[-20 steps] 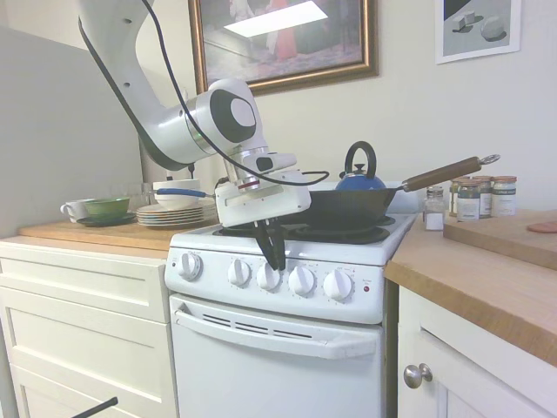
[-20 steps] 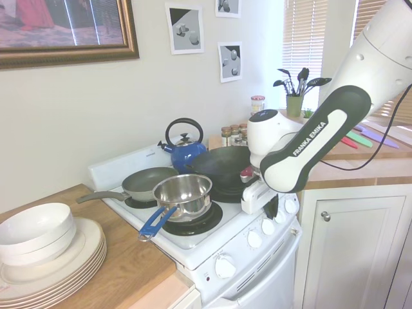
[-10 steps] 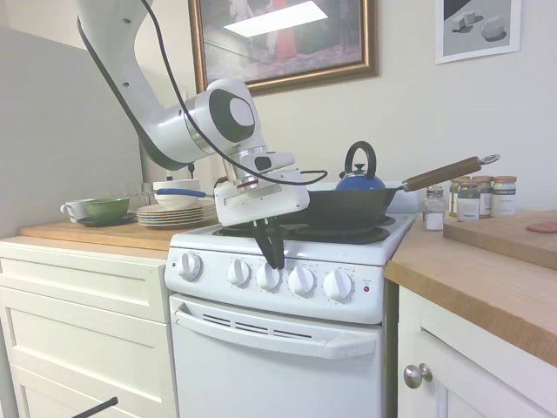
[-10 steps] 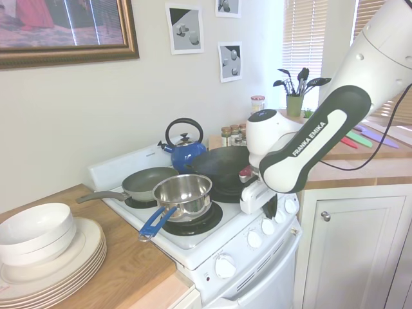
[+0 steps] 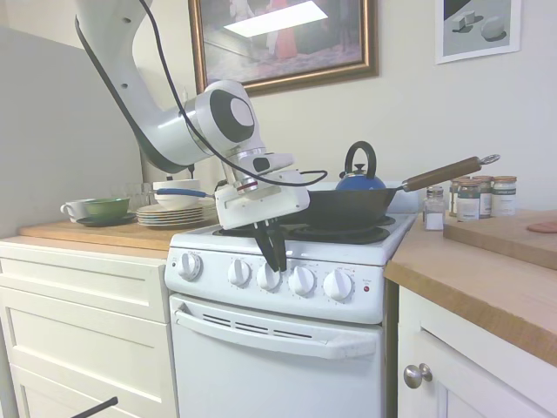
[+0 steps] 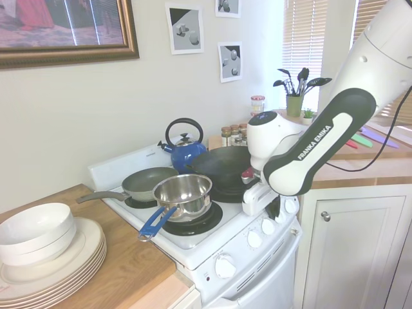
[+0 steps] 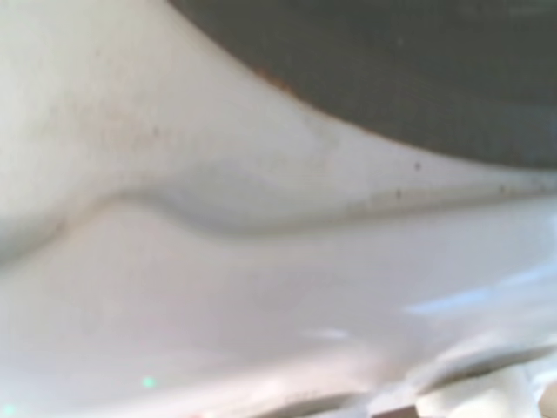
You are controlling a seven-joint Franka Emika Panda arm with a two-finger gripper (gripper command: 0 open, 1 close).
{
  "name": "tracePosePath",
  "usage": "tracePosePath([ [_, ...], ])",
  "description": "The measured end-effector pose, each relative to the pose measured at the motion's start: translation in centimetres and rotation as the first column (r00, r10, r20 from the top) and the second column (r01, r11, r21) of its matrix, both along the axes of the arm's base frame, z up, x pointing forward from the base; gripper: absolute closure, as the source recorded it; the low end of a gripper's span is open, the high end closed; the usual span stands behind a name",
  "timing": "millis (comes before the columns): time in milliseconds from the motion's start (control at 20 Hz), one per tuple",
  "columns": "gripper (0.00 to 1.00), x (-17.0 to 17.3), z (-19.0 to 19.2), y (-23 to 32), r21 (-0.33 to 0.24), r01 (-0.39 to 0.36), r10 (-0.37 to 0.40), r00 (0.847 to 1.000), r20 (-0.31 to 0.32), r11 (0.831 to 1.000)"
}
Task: Turn on the stove on the top left
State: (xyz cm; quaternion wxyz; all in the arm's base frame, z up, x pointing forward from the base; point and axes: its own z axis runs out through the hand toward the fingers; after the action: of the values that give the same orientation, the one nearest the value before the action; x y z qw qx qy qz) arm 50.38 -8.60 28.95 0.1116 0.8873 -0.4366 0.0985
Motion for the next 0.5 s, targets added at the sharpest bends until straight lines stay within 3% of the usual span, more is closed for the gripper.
tracePosePath([
  [500,1.0,-1.1,-0.1,1.7,-0.005,-0.002,0.002,1.0,0.002,1.0],
])
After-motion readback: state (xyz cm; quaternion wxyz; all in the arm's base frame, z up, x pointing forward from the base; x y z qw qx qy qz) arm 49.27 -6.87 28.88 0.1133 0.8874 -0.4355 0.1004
